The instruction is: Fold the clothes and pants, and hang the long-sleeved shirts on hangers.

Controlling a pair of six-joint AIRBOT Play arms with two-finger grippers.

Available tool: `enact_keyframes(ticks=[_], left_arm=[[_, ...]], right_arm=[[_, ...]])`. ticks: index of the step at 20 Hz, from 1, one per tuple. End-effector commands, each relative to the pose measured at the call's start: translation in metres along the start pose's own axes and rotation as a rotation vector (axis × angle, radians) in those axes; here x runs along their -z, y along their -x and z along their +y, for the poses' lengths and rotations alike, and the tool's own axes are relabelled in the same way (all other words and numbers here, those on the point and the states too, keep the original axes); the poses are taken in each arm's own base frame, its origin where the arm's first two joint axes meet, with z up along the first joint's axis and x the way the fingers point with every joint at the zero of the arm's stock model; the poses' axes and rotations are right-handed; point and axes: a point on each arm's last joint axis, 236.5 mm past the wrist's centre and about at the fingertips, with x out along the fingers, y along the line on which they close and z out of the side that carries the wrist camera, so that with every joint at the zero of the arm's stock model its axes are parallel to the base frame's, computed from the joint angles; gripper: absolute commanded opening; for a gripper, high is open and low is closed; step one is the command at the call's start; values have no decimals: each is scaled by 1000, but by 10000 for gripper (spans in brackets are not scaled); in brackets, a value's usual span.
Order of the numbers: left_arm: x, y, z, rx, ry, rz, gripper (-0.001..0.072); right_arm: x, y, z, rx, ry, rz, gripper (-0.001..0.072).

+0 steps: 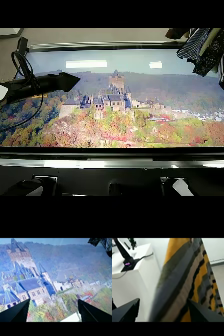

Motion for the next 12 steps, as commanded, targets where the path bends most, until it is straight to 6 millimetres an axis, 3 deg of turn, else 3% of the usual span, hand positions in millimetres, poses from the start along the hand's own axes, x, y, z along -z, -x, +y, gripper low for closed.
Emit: enact_keyframes(ticks=[1,3,5,6,10,12], left_arm=[[0,0,0,0,-1,0,675],[0,0,0,0,-1,0,675],[0,0,0,0,-1,1,675],[0,0,0,0,-1,0,675],[1,1,2,-11,-13,3,675],[5,4,6,-28,-31,24,675]], right_arm=[[-39,39,-7,-68,-53,-94,686],[-62,71,9,-217,-139,-139,686],[-66,99,49,-434,-211,-116,686],[-59,112,78,-569,-223,-69,686],[18,179,200,-1160,-139,259,670],[86,210,232,-1335,51,450,603]])
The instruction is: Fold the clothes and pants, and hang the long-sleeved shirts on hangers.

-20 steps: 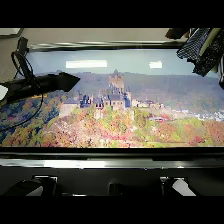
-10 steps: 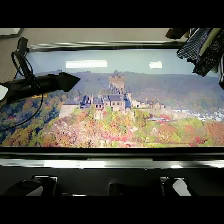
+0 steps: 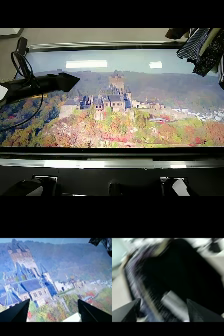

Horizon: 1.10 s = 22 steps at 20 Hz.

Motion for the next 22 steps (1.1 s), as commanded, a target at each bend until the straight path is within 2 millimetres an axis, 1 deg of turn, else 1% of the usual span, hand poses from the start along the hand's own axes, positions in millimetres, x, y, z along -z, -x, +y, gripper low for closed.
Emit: enact_keyframes(ticks=[1,2,3,4,5,6,7,8,10,11,12,13,14,15,16,17,19,22], left_arm=[[8,7,10,-37,-13,39,675],[13,13,21,-72,-1,64,675],[17,21,31,-104,3,86,675],[21,30,41,-138,-8,109,675],[25,40,52,-176,-18,129,675],[29,52,64,-220,-28,151,675],[33,63,76,-263,-36,173,675],[39,75,88,-307,-40,195,675],[57,96,112,-397,-39,243,674],[67,102,120,-425,-33,260,671],[77,104,125,-434,-24,275,615],[87,104,127,-435,-11,292,451],[97,102,129,-434,0,310,226],[103,100,131,-431,8,323,21],[107,99,133,-433,12,327,22],[108,99,136,-443,8,326,22],[110,102,142,-470,-7,339,23],[111,102,144,-472,-6,344,24]], right_arm=[[120,-18,86,-398,149,412,595],[167,-21,84,-383,225,560,595],[204,-22,80,-353,292,658,595],[244,-19,83,-341,363,748,595],[280,-11,87,-347,436,830,595],[319,4,93,-367,518,920,596],[354,22,97,-392,591,1003,597],[388,44,102,-433,655,1083,597],[442,81,113,-499,697,1190,597],[465,96,117,-521,701,1221,596],[483,108,120,-530,698,1250,594],[499,119,121,-537,695,1274,536],[513,129,121,-542,698,1299,371],[524,138,119,-545,704,1322,178],[531,144,116,-550,718,1339,86],[536,149,114,-551,726,1353,69],[537,152,111,-548,727,1371,69],[538,156,106,-539,738,1396,69]])
